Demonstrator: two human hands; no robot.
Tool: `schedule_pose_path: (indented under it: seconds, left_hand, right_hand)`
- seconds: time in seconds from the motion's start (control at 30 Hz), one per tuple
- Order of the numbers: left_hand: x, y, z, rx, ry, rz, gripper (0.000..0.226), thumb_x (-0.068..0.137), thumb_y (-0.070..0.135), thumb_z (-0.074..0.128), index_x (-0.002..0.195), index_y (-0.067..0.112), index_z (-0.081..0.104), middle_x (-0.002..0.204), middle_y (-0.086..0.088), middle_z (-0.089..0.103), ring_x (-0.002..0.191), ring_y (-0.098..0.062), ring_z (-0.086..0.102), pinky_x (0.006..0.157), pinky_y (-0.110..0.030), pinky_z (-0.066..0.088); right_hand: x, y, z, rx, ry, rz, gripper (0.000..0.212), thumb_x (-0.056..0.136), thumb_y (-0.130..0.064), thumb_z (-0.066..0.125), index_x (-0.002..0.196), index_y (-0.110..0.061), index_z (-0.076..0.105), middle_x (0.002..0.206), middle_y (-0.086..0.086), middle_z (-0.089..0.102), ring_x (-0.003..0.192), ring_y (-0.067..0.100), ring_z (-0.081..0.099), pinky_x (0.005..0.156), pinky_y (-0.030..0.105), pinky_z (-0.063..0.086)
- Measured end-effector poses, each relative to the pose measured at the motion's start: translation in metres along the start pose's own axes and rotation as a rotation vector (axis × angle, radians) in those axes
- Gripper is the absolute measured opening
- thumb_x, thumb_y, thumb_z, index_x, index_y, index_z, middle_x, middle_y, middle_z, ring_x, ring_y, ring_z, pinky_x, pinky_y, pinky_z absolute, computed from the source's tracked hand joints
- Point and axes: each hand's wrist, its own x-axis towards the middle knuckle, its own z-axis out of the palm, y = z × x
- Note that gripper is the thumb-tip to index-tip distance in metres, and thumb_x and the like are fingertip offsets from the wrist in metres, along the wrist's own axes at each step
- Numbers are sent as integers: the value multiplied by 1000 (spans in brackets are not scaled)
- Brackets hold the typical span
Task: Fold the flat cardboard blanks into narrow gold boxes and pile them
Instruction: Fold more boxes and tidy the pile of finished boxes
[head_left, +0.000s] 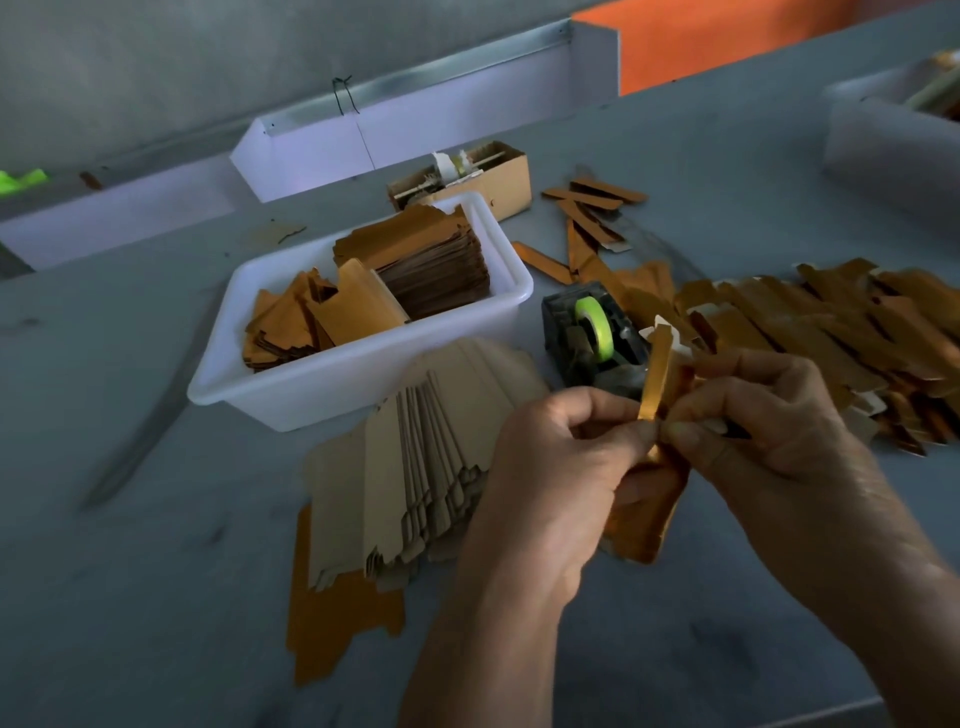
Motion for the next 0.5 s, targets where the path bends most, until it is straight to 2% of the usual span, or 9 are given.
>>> schedule_pose_path:
  seconds: [0.13, 0.2, 0.33, 0.5]
  left_hand:
    - [0, -1, -5, 35, -62, -24, 15, 87, -2, 60, 87, 8, 72, 86, -10, 75, 80, -21, 73, 78, -33, 59]
    - [-1, 0, -7, 32, -93, -36, 11, 86, 2, 63, 89, 6, 72, 88, -11, 75, 83, -22, 73, 81, -35, 59]
    - [-2, -4, -6, 46, -32, -2, 5, 86, 10, 66, 89, 8, 70, 84, -9, 75, 80, -23, 73, 80, -39, 59]
    - [-3, -9, -2, 56, 28, 36, 10, 90, 9, 63, 84, 10, 71, 78, -7, 74, 73, -18, 73, 70, -31, 60]
  right_hand:
    - [-2, -5, -1, -76, 2, 7, 7, 78, -22, 66, 73, -26, 62, 109, -15, 40, 92, -25, 40, 67, -5, 37]
    - [-3, -7, -1, -127, -11, 26, 6, 79, -26, 65, 74, -27, 61, 111, -15, 40, 92, -16, 44, 61, 4, 42]
    - [-4, -11, 1, -166, -26, 28, 4, 79, -25, 65, 75, -24, 64, 113, -12, 42, 93, 2, 50, 62, 8, 38]
    - [-4, -15, 3, -283, 6, 30, 7, 79, -26, 67, 75, -21, 64, 112, -9, 44, 91, 3, 48, 53, 6, 36]
